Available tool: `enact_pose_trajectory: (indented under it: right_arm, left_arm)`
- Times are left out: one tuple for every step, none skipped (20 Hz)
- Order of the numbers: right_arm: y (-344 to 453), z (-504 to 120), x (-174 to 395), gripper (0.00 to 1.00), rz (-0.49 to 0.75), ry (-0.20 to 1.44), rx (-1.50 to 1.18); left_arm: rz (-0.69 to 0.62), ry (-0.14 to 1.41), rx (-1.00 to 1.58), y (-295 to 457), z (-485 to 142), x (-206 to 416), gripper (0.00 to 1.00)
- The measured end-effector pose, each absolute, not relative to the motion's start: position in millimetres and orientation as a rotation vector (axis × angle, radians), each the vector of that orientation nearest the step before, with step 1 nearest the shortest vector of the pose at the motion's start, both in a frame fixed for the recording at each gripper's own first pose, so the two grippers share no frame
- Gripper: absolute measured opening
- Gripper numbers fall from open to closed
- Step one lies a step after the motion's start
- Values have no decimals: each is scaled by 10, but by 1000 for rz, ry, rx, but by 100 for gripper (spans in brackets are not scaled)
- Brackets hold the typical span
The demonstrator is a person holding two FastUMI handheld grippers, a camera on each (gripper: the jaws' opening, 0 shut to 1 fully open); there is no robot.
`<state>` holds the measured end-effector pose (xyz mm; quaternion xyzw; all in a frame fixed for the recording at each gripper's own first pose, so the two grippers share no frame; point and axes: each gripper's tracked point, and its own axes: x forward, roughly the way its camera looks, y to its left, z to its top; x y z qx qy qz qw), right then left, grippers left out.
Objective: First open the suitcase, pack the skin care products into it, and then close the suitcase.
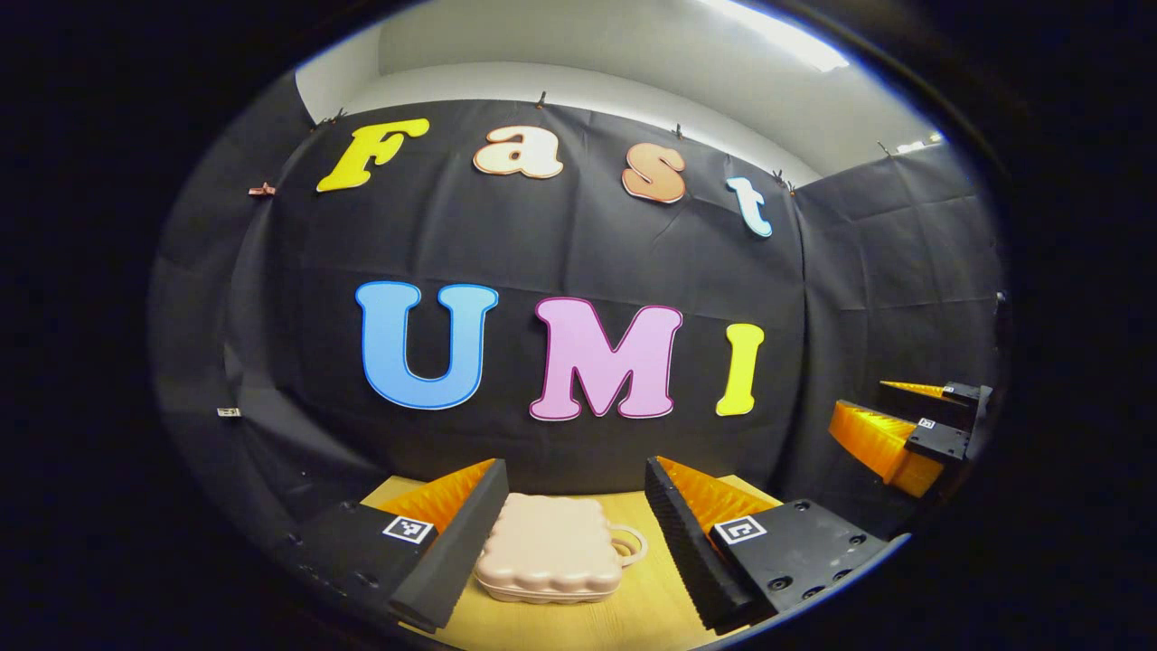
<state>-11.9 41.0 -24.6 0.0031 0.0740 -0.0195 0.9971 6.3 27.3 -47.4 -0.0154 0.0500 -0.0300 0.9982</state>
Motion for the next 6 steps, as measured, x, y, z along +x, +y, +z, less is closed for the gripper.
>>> enact_pose_trajectory:
  right_arm:
    - [398,-216,-101,97,-43,139,10]
    - [397,-206,-90,97,-45,132,12]
    - [402,-208,-79,97,-46,129,13]
    - [415,-221,-67,96,-46,130,11]
    - [426,-236,-55,96,-43,134,8]
    - [430,-246,-48,96,-41,135,6]
  left_arm:
    - [-61,90,-28,271,-434,75,96]
    - [-62,80,-28,266,-413,91,92]
    - [-61,70,-29,272,-379,93,92]
    - [-63,63,-27,271,-358,109,96]
    - [-61,58,-24,277,-332,118,96]
    - [-60,54,-22,283,-313,123,97]
